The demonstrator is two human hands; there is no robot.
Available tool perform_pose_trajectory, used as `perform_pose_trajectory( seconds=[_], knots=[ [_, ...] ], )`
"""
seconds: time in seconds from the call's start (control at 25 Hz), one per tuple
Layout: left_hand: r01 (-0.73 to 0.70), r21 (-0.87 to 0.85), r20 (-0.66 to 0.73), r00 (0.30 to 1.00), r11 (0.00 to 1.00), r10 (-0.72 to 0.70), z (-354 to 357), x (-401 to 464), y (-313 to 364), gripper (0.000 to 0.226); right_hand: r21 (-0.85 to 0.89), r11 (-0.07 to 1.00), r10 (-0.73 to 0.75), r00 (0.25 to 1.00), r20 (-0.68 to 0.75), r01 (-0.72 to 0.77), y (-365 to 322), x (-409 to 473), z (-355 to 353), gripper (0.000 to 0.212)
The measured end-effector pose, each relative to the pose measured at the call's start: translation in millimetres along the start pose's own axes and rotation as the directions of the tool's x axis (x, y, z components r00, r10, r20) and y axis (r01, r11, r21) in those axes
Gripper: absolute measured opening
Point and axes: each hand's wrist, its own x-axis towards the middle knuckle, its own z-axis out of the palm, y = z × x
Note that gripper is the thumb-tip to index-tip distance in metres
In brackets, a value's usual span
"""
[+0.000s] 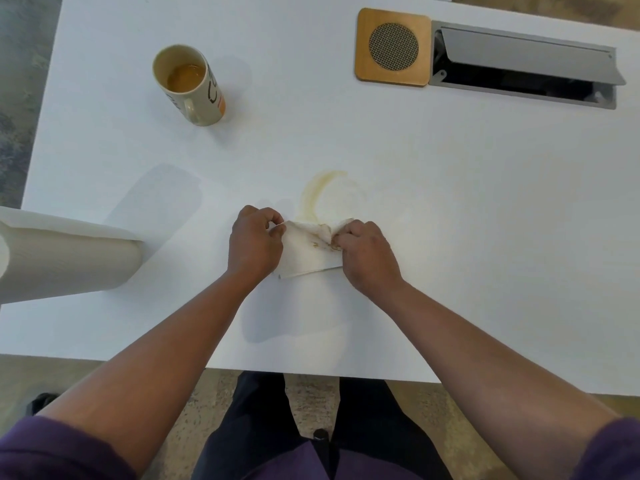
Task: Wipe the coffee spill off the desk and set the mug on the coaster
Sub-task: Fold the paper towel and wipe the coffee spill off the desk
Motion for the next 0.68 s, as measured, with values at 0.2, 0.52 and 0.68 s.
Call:
perform_pose_trajectory(
  seconds=[0.2, 0.52, 0.68],
  knots=[
    [0.077, -0.371, 0.004, 0.997, 0.925, -0.082, 7.3, -1.8, 24.0, 0.018, 0.539, 0.705, 0.540, 0.841, 0.014, -0.461, -7.1, 3.5, -9.8, 0.030],
    [0.012, -0.220, 0.041, 0.999, 0.975, -0.003, -6.2, 4.0, 31.2, 0.014, 0.876, 0.085, 0.604, 0.723, 0.334, -0.475, -4.9, 13.5, -41.6, 0.019],
    [-0.042, -0.172, 0.131, 0.989, 0.984, 0.065, -10.7, 12.0, 36.0, 0.005, 0.831, -0.305, 0.454, 0.696, 0.556, -0.465, -1.1, 21.1, -51.5, 0.030]
  ],
)
